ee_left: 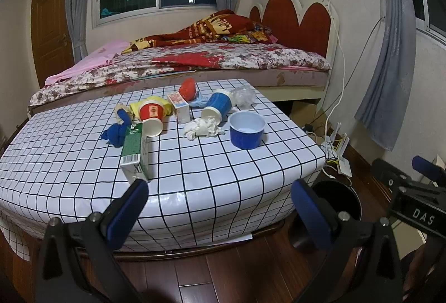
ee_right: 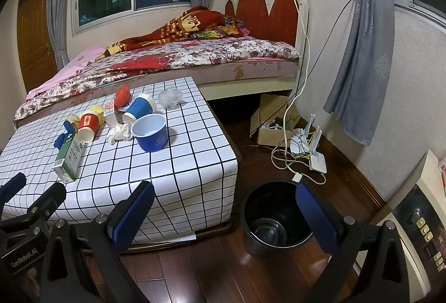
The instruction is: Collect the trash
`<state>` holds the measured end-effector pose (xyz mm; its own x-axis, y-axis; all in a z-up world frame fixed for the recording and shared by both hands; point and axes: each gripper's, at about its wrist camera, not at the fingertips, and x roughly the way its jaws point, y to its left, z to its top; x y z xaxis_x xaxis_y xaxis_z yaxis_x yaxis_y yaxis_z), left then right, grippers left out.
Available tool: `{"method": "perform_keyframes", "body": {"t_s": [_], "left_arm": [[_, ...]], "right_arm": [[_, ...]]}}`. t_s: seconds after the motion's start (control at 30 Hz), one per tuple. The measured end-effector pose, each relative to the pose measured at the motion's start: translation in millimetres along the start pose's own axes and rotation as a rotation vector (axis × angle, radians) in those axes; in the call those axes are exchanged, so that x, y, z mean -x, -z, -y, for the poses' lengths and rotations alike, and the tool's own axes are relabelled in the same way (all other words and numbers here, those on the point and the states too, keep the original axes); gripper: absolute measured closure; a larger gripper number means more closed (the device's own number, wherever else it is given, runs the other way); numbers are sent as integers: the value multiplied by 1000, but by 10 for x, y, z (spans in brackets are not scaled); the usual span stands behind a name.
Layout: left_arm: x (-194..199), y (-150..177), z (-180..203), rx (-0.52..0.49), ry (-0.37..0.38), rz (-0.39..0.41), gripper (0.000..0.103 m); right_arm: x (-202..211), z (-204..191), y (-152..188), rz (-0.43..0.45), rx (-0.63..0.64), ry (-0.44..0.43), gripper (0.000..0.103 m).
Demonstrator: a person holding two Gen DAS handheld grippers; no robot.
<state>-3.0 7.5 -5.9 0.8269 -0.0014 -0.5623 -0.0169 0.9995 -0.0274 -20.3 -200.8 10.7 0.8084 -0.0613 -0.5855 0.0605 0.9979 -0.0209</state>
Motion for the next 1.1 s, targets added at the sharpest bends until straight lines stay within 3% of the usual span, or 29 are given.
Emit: {"method": "perform_keyframes", "body": {"t_s": [1.1], "left_arm": [[26, 40, 24, -1, -1, -3, 1]], "right_arm": [[-5, -6, 1, -2, 2, 0, 1]]}}
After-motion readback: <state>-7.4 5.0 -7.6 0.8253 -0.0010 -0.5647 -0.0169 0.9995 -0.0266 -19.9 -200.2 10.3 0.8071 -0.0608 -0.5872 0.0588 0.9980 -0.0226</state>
